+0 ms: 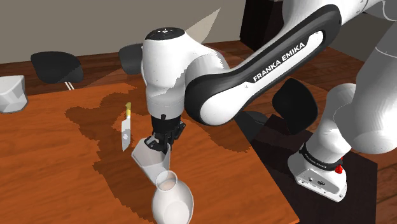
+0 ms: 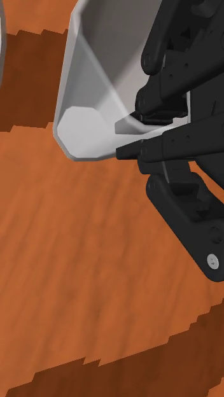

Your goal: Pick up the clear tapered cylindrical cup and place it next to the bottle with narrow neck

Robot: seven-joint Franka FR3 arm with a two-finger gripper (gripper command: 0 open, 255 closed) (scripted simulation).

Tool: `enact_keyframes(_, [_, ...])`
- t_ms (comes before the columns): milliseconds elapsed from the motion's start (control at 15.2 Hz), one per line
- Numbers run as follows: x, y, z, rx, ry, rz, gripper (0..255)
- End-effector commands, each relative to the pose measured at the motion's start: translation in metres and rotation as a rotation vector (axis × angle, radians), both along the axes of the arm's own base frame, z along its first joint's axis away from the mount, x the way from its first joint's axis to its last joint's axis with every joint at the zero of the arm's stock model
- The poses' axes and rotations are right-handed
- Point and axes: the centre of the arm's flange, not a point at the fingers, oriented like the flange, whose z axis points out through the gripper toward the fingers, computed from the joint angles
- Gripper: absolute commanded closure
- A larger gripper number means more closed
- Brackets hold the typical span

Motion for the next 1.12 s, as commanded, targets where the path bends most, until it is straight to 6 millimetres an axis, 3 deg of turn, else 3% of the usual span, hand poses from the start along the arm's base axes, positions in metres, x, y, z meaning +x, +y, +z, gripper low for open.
enact_keyframes(0, [0.000,0.000,0.000,0.000,-0.001,0.000,0])
enact_keyframes(330, [0.000,0.000,0.000,0.000,-0.001,0.000,0])
enact_keyframes(594, [-0.003,-0.005,0.050,0.000,-0.001,0.000,0])
enact_keyframes(1056, [-0.003,-0.005,0.050,0.000,-0.001,0.000,0])
